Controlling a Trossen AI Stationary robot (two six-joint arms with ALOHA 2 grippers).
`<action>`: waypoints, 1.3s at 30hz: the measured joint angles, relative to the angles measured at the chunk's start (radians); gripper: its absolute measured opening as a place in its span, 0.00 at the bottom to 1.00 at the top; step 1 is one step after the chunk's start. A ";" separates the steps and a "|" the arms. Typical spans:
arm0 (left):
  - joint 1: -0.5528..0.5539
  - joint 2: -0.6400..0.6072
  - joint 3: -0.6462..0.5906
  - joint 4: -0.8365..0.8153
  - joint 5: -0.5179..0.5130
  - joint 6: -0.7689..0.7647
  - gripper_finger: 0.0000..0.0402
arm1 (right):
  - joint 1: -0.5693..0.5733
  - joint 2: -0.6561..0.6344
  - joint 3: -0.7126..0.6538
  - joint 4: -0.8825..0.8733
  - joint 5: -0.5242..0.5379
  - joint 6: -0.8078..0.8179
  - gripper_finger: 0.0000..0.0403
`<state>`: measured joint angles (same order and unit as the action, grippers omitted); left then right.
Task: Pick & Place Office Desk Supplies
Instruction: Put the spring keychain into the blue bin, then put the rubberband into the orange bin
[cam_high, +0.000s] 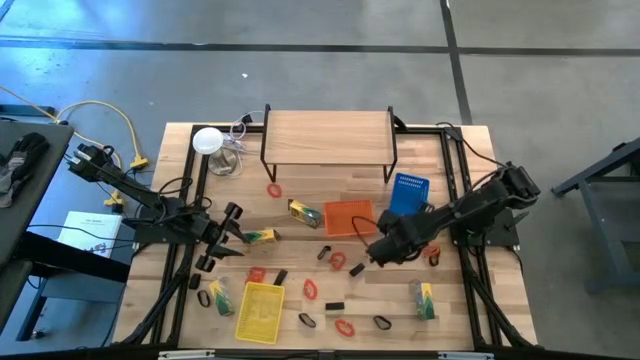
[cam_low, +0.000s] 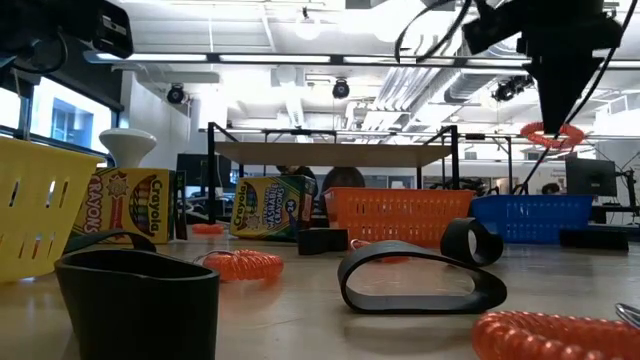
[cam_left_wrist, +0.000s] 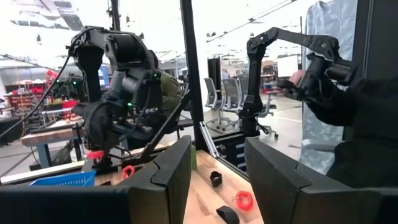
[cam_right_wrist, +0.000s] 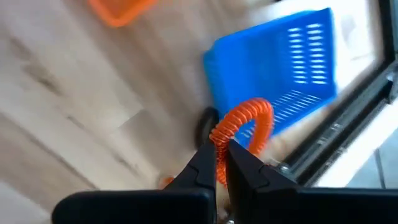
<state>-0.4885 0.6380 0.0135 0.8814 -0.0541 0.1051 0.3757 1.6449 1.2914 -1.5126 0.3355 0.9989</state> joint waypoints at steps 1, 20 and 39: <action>0.000 0.000 0.000 0.000 0.000 0.004 0.36 | -0.015 -0.008 -0.002 -0.004 0.007 0.000 0.01; 0.000 0.000 0.000 -0.001 0.000 -0.019 0.36 | -0.323 -0.148 -0.307 0.286 0.032 -0.069 0.17; 0.000 0.000 0.000 -0.002 0.000 -0.032 0.36 | -0.233 -0.192 -0.231 0.077 -0.121 0.099 0.38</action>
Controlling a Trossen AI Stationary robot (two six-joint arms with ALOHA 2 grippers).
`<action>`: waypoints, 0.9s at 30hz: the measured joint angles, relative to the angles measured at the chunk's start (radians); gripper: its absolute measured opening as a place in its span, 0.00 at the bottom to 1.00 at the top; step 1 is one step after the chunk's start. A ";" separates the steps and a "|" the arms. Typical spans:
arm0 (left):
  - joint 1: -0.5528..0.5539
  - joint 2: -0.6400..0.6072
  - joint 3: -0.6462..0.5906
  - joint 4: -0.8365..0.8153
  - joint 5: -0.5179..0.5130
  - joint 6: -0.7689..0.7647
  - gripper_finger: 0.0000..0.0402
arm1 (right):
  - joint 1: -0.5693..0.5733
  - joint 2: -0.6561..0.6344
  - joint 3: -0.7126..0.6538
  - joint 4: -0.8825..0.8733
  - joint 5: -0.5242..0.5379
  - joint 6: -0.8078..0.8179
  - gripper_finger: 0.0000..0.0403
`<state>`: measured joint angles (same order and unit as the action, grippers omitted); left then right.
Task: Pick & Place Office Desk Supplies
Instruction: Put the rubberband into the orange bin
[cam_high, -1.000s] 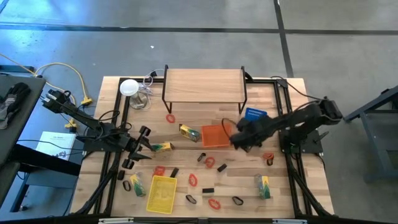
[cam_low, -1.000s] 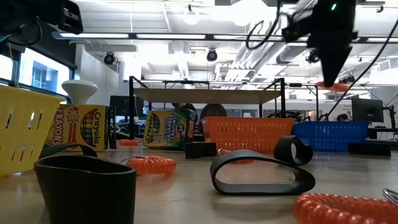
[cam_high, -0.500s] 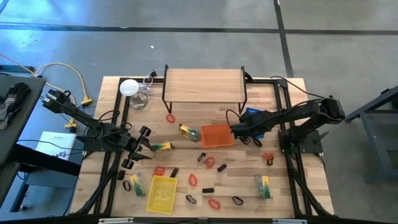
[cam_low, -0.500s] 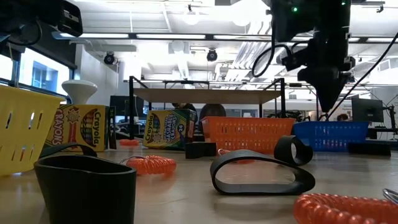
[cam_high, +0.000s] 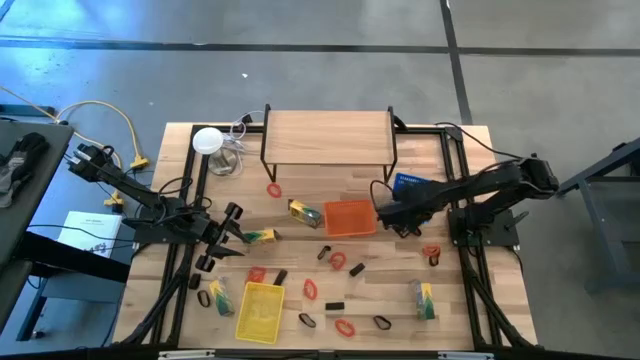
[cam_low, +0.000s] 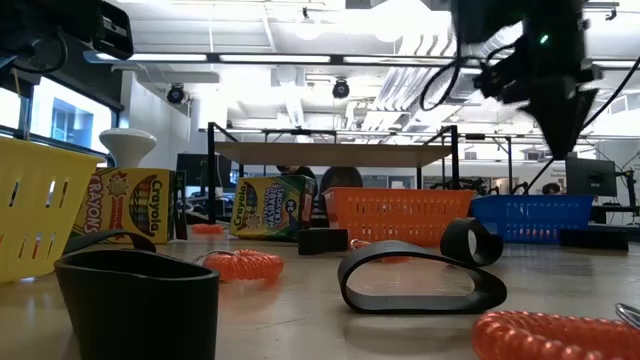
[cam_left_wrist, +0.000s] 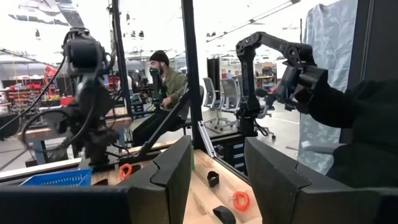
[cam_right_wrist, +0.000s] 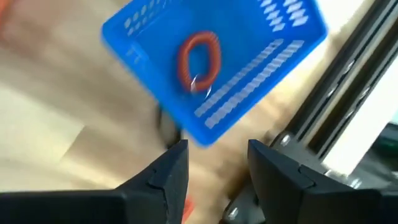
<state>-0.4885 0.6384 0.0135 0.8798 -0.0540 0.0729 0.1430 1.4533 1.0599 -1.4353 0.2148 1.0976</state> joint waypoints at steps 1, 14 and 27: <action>0.000 0.000 0.000 -0.001 0.000 -0.006 0.36 | 0.022 -0.014 0.000 0.000 -0.021 0.031 0.37; 0.000 0.000 0.000 -0.004 0.000 0.002 0.36 | 0.456 -0.063 -0.005 0.052 -0.011 0.476 0.37; 0.000 0.000 0.000 0.004 -0.001 0.009 0.36 | 0.479 -0.026 -0.179 0.112 0.099 0.796 0.37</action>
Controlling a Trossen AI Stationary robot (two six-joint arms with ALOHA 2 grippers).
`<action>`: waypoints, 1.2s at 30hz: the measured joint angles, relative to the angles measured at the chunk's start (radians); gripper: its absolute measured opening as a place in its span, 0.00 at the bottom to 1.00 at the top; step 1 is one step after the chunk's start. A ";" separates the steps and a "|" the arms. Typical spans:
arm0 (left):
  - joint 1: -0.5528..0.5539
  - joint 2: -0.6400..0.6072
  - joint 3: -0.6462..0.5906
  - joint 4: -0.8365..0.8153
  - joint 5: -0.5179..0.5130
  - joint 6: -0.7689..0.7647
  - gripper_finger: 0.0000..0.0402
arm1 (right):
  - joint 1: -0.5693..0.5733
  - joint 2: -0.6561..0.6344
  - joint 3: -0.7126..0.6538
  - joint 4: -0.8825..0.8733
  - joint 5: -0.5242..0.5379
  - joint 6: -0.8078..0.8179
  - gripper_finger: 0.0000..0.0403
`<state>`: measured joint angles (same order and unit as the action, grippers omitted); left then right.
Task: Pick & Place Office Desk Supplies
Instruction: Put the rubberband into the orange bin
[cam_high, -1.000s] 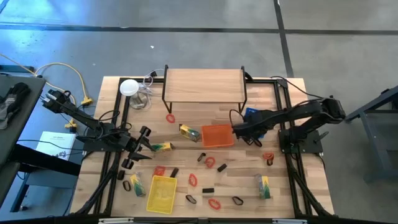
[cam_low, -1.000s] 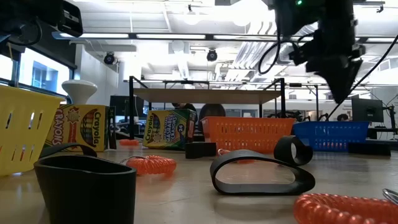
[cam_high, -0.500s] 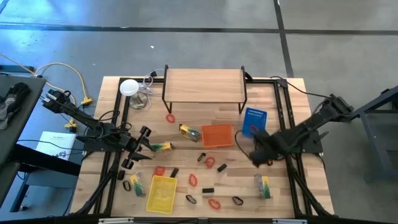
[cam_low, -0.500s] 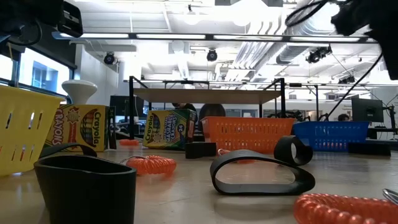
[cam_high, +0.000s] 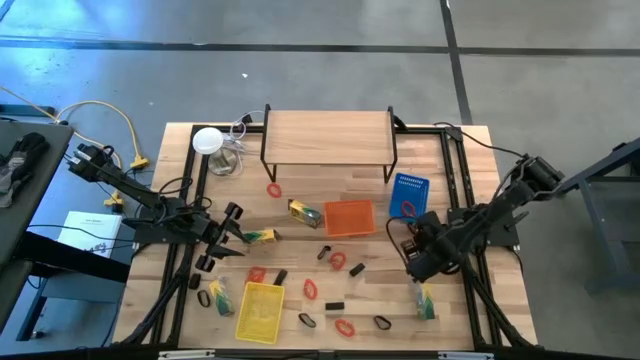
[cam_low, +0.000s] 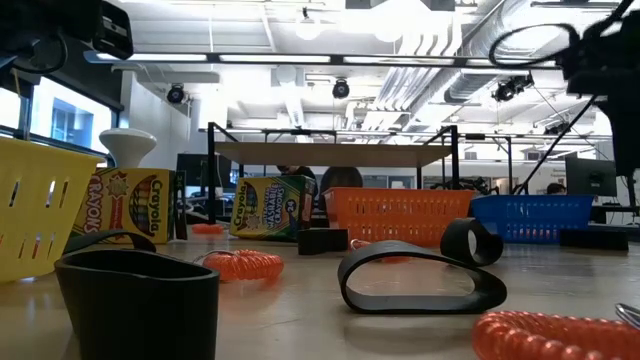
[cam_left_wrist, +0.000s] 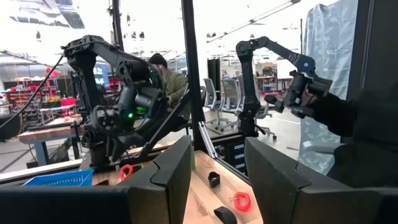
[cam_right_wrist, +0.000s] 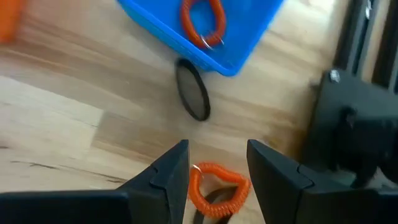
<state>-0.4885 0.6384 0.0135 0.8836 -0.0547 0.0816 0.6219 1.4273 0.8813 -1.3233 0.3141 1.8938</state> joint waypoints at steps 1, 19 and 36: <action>0.000 0.000 0.000 0.000 0.000 -0.002 0.36 | -0.007 0.000 -0.006 0.001 -0.015 0.004 0.37; 0.000 0.000 0.000 0.039 -0.025 -0.073 0.36 | -0.088 0.000 -0.150 0.209 0.002 -0.047 0.37; 0.000 0.000 0.000 0.037 -0.029 -0.074 0.36 | -0.088 0.000 -0.303 0.434 0.075 -0.150 0.37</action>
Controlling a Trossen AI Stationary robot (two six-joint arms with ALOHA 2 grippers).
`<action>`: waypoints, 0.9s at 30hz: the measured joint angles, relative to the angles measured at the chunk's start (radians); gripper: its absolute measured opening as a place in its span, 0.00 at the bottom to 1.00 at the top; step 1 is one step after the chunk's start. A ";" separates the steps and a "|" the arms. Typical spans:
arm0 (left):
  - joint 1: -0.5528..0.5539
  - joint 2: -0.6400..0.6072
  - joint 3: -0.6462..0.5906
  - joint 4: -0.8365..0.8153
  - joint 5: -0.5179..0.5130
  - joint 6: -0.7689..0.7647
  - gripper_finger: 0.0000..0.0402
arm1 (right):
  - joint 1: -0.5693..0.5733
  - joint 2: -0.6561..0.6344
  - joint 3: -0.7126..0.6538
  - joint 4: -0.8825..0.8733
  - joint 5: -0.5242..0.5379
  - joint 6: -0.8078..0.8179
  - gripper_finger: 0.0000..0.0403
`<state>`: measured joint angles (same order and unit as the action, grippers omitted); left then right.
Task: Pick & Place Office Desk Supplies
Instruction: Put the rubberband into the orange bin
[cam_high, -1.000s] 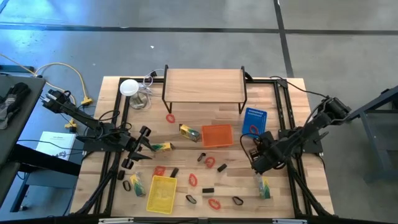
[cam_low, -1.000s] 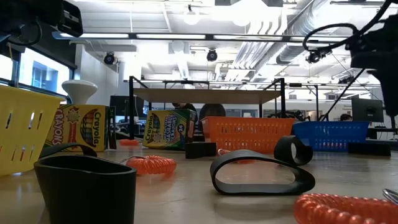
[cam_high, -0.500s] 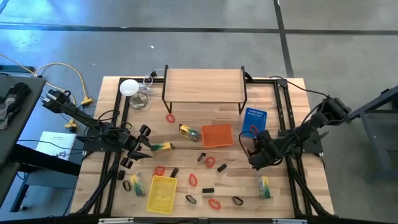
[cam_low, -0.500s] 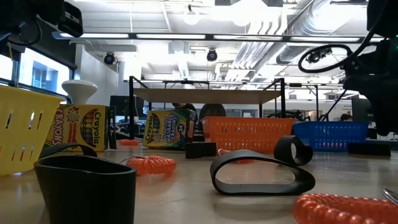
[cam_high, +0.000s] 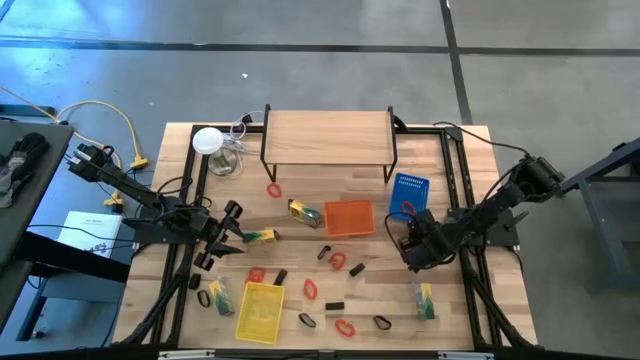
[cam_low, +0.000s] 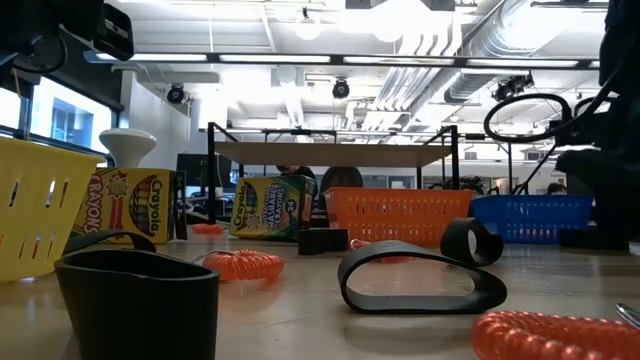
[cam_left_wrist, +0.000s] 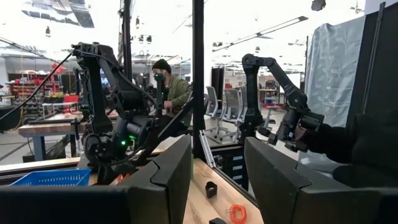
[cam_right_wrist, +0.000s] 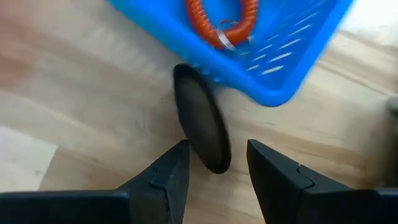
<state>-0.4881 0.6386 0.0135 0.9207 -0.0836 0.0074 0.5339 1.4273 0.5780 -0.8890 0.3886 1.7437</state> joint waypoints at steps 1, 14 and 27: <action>0.000 0.000 0.000 0.000 0.000 0.000 0.36 | 0.000 0.000 -0.009 0.028 0.006 -0.035 0.37; 0.000 0.000 0.000 0.000 0.000 0.000 0.36 | 0.001 -0.002 -0.047 0.114 0.056 -0.125 0.31; 0.000 0.000 0.000 0.000 0.000 0.000 0.36 | -0.002 0.001 -0.017 0.102 -0.012 -0.219 0.01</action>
<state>-0.4881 0.6386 0.0135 0.9205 -0.0834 0.0075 0.5319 1.4284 0.5608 -0.7866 0.3764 1.5248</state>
